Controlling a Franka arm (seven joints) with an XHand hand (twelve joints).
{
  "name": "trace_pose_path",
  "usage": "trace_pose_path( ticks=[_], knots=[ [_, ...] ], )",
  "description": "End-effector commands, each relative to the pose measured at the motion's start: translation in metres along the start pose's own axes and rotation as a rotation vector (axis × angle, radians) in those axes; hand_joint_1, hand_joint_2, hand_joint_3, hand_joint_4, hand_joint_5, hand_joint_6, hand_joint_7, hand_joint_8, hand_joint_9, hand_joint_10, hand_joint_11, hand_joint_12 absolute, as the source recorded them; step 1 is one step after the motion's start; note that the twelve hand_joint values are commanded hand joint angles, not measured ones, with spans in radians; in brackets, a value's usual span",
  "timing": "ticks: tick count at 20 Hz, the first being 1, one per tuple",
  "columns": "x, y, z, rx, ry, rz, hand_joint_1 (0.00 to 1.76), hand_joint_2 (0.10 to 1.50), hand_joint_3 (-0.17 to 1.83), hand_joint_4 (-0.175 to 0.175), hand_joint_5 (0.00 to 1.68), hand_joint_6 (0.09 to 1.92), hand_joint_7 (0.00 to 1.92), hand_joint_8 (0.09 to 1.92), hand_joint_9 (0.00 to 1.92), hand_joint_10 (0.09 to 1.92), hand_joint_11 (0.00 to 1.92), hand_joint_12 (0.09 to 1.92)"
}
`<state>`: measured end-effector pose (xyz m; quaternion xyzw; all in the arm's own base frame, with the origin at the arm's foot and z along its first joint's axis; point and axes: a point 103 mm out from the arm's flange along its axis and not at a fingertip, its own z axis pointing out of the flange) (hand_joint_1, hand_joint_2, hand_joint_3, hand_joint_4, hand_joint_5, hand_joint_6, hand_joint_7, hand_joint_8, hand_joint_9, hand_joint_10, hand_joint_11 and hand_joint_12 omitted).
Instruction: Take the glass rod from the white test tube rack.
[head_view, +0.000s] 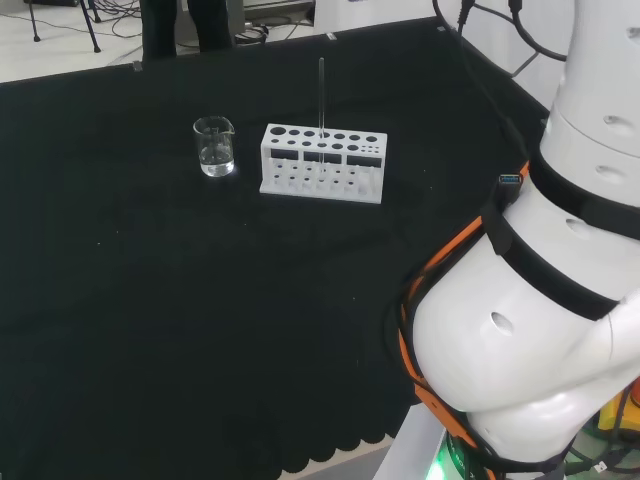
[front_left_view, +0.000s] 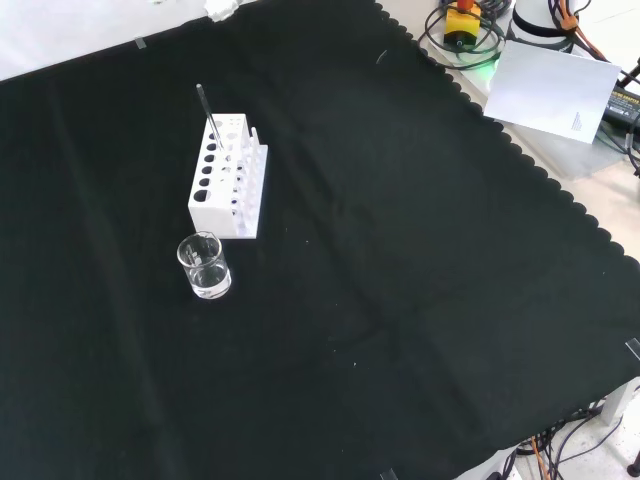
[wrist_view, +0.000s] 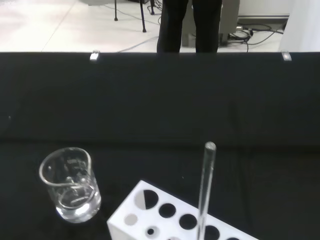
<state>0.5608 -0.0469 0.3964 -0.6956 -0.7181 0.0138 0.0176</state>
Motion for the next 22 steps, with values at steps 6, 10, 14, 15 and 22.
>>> trace_pose_path(
  ticks=[6, 10, 14, 15, 22],
  knots=[
    [-0.013, 0.013, 0.021, 0.01, -0.003, 0.032, 0.76, 0.81, 0.61, -0.175, 0.31, 1.07, 0.72, 1.17, 0.98, 1.09, 0.97, 1.27],
    [-0.015, 0.013, 0.028, 0.016, -0.018, 0.006, 0.76, 0.81, 0.61, -0.175, 0.33, 1.09, 0.74, 1.18, 1.02, 1.12, 1.04, 1.27],
    [-0.019, 0.012, 0.035, 0.01, 0.008, -0.003, 0.76, 0.81, 0.61, -0.175, 0.34, 1.11, 0.76, 1.19, 1.05, 1.14, 1.09, 1.27],
    [-0.018, 0.013, 0.037, 0.012, 0.005, -0.003, 0.76, 0.81, 0.61, -0.175, 0.35, 1.11, 0.76, 1.2, 1.05, 1.15, 1.1, 1.27],
    [-0.021, 0.013, 0.049, 0.008, 0.017, -0.009, 0.77, 0.82, 0.62, -0.175, 0.36, 1.13, 0.77, 1.21, 1.07, 1.17, 1.14, 1.27]
  ],
)
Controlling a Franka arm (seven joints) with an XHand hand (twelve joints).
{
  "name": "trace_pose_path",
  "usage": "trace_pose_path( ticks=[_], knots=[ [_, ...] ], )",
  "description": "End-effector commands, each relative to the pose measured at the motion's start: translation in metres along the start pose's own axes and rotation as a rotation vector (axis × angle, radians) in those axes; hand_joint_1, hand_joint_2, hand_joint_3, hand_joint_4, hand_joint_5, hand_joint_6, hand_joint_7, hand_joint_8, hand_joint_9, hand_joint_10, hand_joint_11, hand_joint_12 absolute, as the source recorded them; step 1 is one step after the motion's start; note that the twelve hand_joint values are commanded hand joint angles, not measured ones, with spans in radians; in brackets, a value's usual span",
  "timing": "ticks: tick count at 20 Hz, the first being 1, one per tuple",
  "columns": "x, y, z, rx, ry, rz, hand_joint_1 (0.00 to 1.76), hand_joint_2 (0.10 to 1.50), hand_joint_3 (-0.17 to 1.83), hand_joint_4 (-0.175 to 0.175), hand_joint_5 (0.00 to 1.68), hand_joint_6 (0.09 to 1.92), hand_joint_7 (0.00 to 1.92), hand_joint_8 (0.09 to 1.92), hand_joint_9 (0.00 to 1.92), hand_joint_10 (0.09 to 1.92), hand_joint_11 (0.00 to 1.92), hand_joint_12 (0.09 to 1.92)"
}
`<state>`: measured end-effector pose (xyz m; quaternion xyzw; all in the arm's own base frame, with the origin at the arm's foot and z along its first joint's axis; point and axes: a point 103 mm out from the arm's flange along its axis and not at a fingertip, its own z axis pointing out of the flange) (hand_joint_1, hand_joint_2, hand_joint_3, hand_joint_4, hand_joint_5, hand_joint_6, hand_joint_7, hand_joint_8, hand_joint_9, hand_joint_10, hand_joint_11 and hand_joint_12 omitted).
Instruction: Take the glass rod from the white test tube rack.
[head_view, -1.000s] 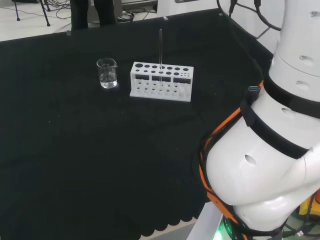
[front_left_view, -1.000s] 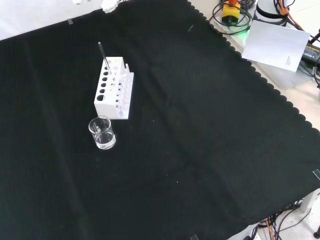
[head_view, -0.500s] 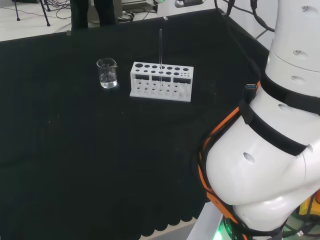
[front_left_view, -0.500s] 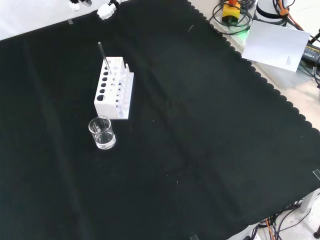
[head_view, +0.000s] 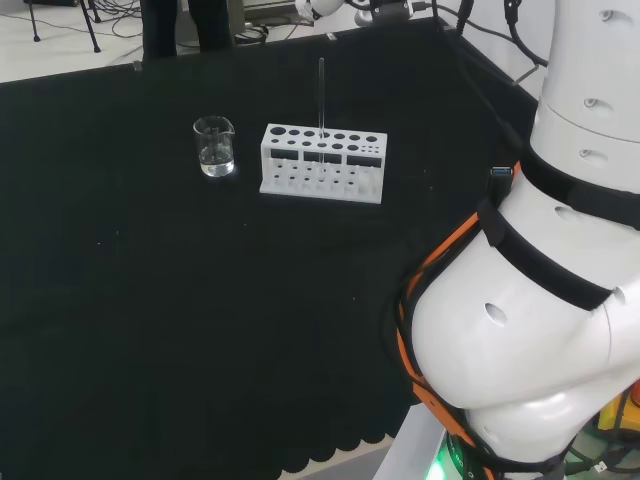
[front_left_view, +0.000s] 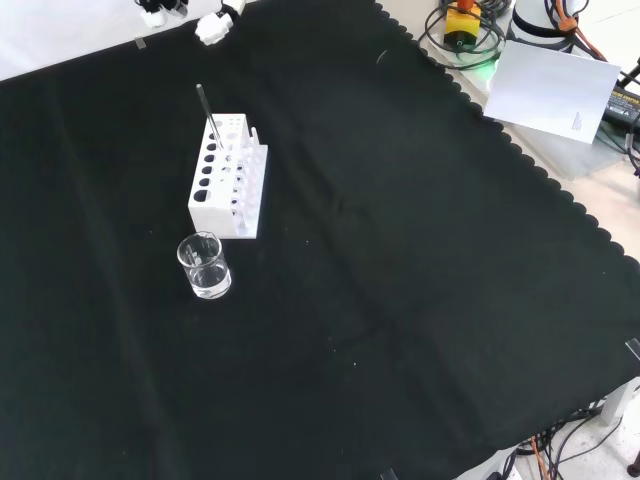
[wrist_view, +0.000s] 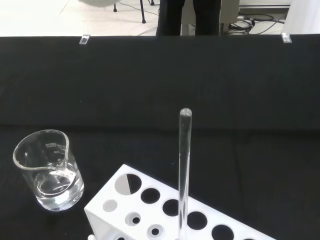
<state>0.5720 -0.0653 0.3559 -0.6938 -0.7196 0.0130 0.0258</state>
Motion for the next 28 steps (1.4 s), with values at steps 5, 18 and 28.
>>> trace_pose_path(
  ticks=[5, 18, 28],
  knots=[
    [0.003, 0.01, 0.043, 0.019, -0.008, -0.019, 0.78, 0.82, 0.62, -0.175, 0.4, 1.14, 0.78, 1.21, 1.11, 1.15, 1.2, 1.24],
    [0.012, 0.017, 0.083, 0.068, -0.011, 0.018, 0.79, 0.82, 0.62, -0.175, 0.43, 1.15, 0.81, 1.21, 1.17, 1.15, 1.28, 1.22],
    [0.003, 0.007, 0.09, 0.071, 0.002, 0.017, 0.82, 0.83, 0.61, -0.175, 0.48, 1.15, 0.85, 1.2, 1.28, 1.14, 1.49, 1.13]
  ],
)
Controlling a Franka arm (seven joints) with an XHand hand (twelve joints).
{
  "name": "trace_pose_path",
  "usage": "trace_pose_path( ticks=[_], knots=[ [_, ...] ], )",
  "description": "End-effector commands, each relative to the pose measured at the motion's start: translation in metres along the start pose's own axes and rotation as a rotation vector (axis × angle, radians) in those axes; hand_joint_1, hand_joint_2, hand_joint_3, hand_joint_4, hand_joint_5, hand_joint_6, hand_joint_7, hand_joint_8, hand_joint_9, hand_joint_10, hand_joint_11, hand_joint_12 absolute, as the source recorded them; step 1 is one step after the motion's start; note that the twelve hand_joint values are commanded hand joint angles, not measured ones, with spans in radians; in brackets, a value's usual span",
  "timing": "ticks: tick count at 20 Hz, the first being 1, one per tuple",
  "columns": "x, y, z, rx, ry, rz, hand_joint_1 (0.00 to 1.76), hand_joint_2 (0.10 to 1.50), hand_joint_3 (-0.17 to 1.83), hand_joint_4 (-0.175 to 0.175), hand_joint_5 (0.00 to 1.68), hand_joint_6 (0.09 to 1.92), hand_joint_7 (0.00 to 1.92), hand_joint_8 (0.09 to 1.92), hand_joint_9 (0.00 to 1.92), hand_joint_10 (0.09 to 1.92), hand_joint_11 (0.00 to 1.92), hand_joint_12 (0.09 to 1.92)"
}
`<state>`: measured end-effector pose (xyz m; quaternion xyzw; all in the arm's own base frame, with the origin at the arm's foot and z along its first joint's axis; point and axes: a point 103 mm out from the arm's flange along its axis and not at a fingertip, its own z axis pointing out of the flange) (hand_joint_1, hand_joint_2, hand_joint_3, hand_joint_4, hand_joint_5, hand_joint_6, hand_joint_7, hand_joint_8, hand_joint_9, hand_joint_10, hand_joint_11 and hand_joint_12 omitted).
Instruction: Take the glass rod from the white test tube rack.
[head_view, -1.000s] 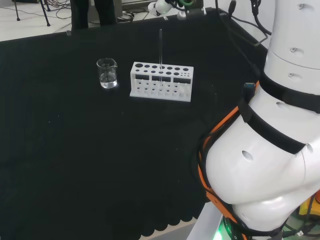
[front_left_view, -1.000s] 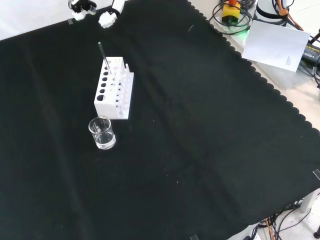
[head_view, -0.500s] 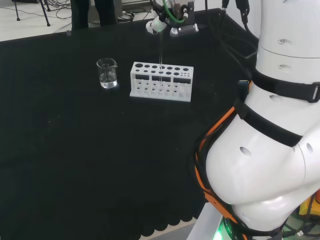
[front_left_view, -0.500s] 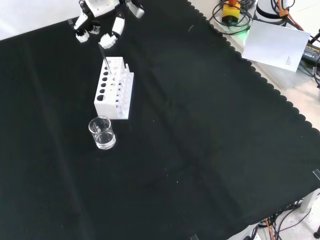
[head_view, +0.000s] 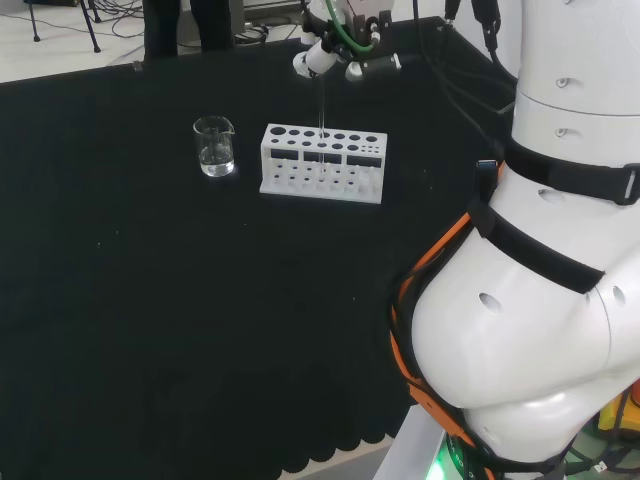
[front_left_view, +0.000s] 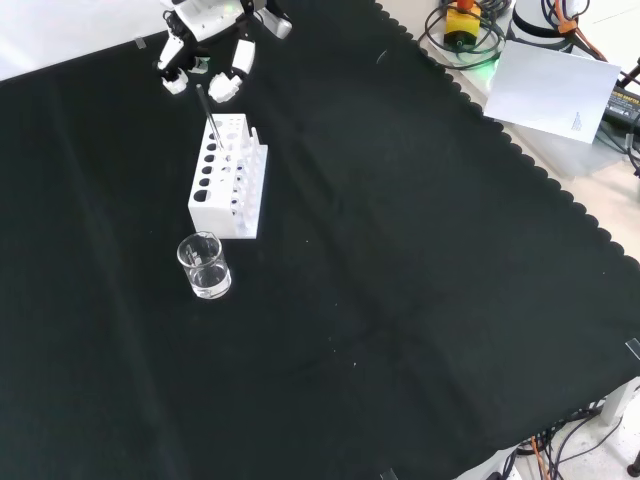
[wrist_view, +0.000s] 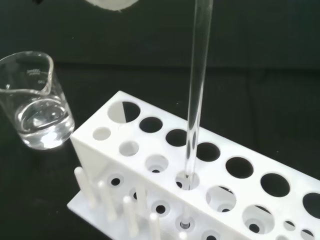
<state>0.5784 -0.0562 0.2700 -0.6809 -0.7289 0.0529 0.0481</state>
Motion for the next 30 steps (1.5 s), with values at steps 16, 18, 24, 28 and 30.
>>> trace_pose_path(
  ticks=[16, 18, 24, 28, 30],
  knots=[
    [-0.007, -0.003, 0.013, 0.007, 0.005, 0.054, 0.88, 0.81, 0.61, -0.175, 0.63, 1.1, 0.93, 1.19, 1.47, 1.08, 1.69, 1.09],
    [-0.006, 0.001, 0.02, 0.02, -0.004, 0.049, 0.9, 0.81, 0.61, -0.175, 0.65, 1.09, 0.94, 1.19, 1.49, 1.07, 1.71, 1.09],
    [-0.009, -0.001, 0.028, 0.065, -0.049, 0.058, 0.96, 0.81, 0.61, -0.175, 0.73, 1.05, 0.99, 1.17, 1.57, 1.05, 1.79, 1.07],
    [0.016, 0.01, 0.027, 0.025, -0.13, 0.063, 1.06, 0.87, 0.51, -0.175, 0.81, 1.07, 1.02, 1.17, 1.59, 1.02, 1.83, 1.06],
    [0.022, 0.014, 0.027, 0.005, -0.095, 0.051, 1.12, 1.01, 0.27, -0.175, 0.88, 1.12, 1.03, 1.18, 1.6, 1.01, 1.87, 1.02]
  ],
)
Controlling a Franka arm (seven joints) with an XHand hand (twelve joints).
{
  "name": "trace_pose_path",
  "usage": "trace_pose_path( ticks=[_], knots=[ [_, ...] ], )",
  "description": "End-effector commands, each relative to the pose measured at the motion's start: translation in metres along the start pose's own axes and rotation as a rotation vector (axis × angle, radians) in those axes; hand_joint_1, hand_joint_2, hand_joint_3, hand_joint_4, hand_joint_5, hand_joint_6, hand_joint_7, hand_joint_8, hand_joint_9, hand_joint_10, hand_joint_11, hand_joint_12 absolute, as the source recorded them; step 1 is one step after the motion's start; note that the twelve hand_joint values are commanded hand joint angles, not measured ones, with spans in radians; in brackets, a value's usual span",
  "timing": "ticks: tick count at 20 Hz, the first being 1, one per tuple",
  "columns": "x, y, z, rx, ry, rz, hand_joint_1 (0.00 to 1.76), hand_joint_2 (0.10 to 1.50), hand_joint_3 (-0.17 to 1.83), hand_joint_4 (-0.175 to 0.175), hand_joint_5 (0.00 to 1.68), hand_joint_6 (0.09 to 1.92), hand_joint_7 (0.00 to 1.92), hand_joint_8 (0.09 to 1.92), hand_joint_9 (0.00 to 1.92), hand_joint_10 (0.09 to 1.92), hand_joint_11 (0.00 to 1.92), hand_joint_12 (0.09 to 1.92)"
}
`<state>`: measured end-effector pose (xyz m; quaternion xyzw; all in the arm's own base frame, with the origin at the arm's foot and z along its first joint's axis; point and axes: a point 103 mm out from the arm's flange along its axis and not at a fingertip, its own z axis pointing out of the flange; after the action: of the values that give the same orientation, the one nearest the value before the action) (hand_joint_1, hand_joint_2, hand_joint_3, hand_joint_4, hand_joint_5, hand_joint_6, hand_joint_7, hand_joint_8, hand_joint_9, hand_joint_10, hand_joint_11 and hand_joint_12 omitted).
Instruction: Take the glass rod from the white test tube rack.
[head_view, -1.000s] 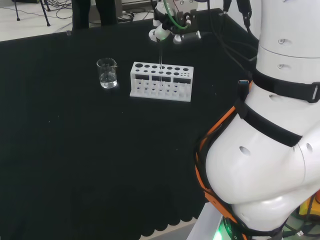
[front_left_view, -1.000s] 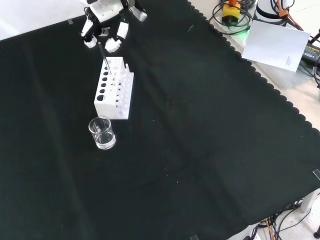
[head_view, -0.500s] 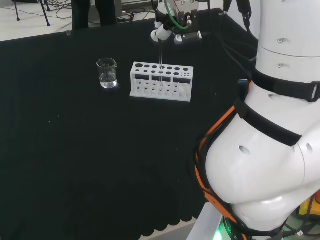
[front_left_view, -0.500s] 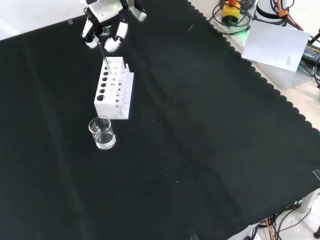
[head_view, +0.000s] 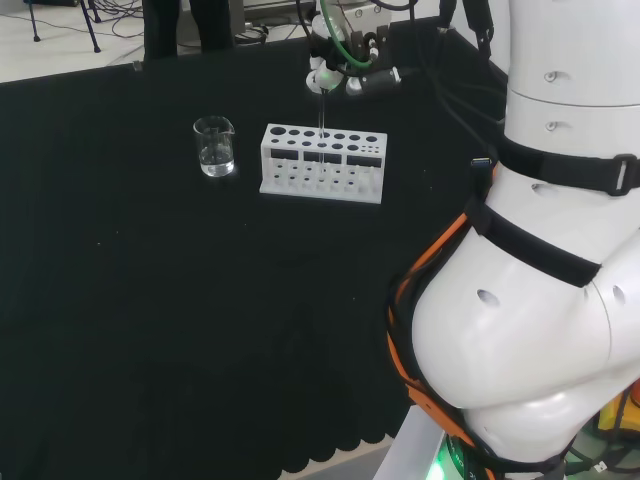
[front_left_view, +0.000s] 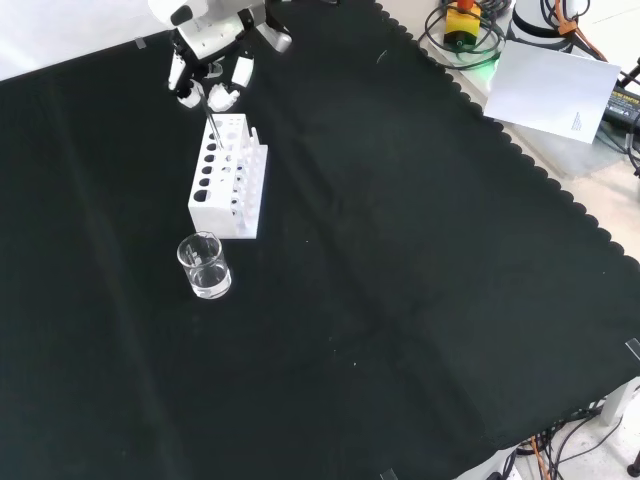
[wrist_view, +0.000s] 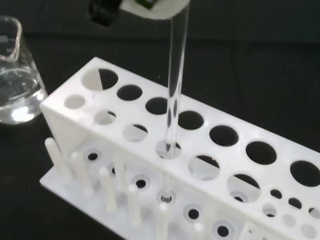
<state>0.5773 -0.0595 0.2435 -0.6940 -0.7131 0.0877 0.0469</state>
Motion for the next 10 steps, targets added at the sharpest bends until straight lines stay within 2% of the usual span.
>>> trace_pose_path(
  ticks=[1, 4, 6, 7, 10],
  knots=[
    [0.026, 0.011, -0.001, -0.055, -0.024, 0.004, 1.17, 1.04, 0.21, -0.175, 0.88, 1.08, 1.03, 1.17, 1.6, 1.0, 1.89, 1.0],
    [0.024, 0.011, -0.004, -0.09, 0.03, -0.017, 1.25, 1.04, 0.19, -0.175, 0.88, 0.99, 1.04, 1.18, 1.61, 0.98, 1.9, 0.91],
    [0.021, 0.009, -0.007, -0.121, 0.054, -0.032, 1.26, 0.99, 0.29, -0.175, 0.88, 0.99, 1.04, 1.2, 1.62, 0.97, 1.87, 0.87],
    [0.02, 0.008, -0.01, -0.131, 0.054, -0.017, 1.27, 0.96, 0.35, -0.175, 0.89, 0.99, 1.04, 1.22, 1.62, 0.96, 1.84, 0.86],
    [0.022, 0.002, -0.021, -0.206, 0.102, -0.013, 1.27, 0.88, 0.52, -0.175, 0.9, 0.99, 1.04, 1.27, 1.59, 0.99, 1.75, 0.83]
  ],
)
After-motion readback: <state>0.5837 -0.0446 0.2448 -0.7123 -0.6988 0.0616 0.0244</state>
